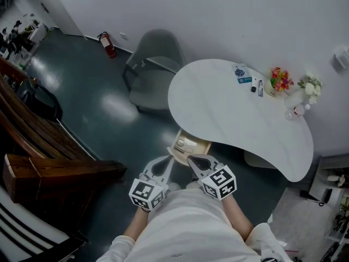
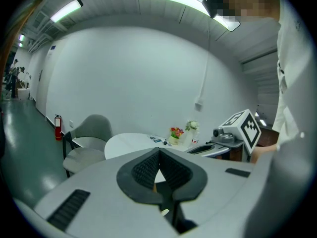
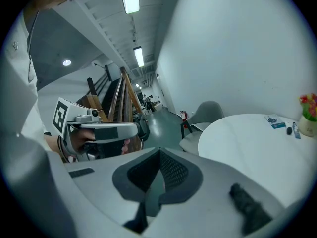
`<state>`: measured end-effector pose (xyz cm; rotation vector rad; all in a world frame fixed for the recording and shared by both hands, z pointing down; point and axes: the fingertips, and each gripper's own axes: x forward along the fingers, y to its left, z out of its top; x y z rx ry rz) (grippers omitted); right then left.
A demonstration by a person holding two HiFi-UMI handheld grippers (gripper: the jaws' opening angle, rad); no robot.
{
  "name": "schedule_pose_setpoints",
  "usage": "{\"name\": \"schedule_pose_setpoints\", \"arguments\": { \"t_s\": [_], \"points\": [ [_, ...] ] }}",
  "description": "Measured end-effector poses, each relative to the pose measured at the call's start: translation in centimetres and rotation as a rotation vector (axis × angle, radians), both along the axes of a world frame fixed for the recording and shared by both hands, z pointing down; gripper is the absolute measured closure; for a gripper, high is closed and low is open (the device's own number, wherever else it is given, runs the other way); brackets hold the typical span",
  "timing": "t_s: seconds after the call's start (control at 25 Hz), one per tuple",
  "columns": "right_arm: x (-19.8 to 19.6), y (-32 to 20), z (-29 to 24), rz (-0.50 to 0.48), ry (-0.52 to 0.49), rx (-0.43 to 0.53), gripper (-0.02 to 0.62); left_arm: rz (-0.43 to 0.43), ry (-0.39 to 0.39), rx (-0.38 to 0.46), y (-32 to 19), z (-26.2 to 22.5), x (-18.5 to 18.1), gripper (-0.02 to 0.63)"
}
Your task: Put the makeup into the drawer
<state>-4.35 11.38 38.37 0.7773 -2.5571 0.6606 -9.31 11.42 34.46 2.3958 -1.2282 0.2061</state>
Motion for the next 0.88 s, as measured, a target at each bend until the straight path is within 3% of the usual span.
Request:
{"name": "schedule_pose_setpoints", "arguments": {
  "t_s": [0.88],
  "points": [
    [0.6,0.0,-0.3,0.003,0.024,0.048,0.583,-0.097,0.007,-0.009,-1.2,-0.2,-3.1,0.598]
  ]
}}
